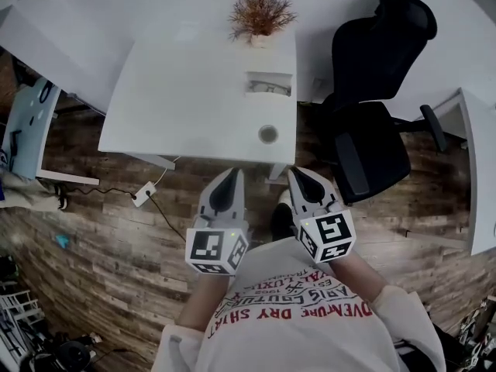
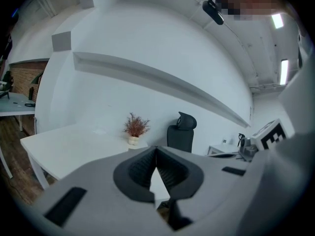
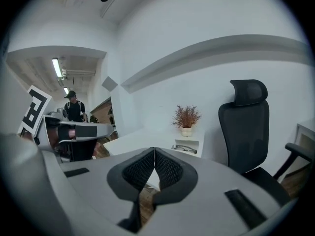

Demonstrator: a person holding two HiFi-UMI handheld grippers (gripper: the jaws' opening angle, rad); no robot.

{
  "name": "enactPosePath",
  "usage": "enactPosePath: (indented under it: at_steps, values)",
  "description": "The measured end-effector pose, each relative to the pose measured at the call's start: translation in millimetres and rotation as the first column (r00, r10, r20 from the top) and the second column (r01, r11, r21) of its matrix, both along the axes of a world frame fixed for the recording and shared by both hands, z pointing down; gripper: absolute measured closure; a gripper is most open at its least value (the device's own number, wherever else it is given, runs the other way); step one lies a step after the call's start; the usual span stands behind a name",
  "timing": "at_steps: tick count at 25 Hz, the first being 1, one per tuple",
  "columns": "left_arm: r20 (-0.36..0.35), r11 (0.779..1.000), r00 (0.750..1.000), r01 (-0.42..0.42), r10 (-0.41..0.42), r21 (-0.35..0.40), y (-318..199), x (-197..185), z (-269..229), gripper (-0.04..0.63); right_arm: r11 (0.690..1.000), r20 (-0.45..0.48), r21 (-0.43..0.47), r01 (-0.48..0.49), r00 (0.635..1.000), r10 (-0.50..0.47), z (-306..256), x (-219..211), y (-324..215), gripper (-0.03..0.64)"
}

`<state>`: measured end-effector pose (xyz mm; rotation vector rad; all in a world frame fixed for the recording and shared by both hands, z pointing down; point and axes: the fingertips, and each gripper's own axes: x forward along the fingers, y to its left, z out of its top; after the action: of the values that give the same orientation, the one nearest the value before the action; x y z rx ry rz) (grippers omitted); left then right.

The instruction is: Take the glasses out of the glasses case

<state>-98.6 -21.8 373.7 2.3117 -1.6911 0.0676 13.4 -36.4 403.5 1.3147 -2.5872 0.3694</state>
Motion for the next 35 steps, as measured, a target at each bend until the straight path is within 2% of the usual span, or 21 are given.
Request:
enactPosePath:
  at_steps: [7, 10, 15, 21, 25, 30, 35]
  values:
    - [-0.008, 0.999, 1.0, 0.026, -0.027, -0.044, -98.4, 8.9, 9.6, 0.588, 0.999, -0.015, -0.025, 0.047, 0.999, -0.048, 1.6, 5.8, -103.7, 0.604]
    - [-0.003, 0.997, 0.999, 0.036, -0.037, -0.065, -133.7, 11.3, 16.3, 0.588, 0.995, 0.01, -0.066, 0.072, 0.997, -0.072, 6.6, 8.5, -139.9, 0.604]
    - [-0.003, 0.994, 0.998, 0.06, -0.06, -0.097, -179.3, 11.8, 27.9, 0.588, 0.984, 0.028, -0.146, 0.106, 0.994, -0.103, 25.5, 11.1, -188.0, 0.604]
    - [0.0, 0.989, 1.0, 0.023, -0.024, -0.143, -216.5, 12.8, 42.7, 0.588, 0.977, -0.003, -0.195, 0.09, 0.996, -0.092, 39.9, 8.2, -222.5, 0.604]
    - [-0.006, 0.983, 1.0, -0.015, 0.014, -0.183, -239.1, 7.5, 56.8, 0.588, 0.966, -0.068, -0.24, 0.091, 0.992, -0.111, 53.9, -2.1, -235.7, 0.604]
    - [-0.016, 0.964, 0.996, -0.091, 0.09, -0.25, -266.2, 4.3, 78.1, 0.588, 0.941, -0.129, -0.324, 0.099, 0.981, -0.147, 74.2, -20.3, -256.8, 0.604]
    - [-0.008, 0.944, 0.99, -0.139, 0.144, -0.298, -288.6, -0.7, 99.8, 0.588, 0.917, -0.232, -0.377, 0.135, 0.944, -0.234, 103.8, -37.4, -279.2, 0.603]
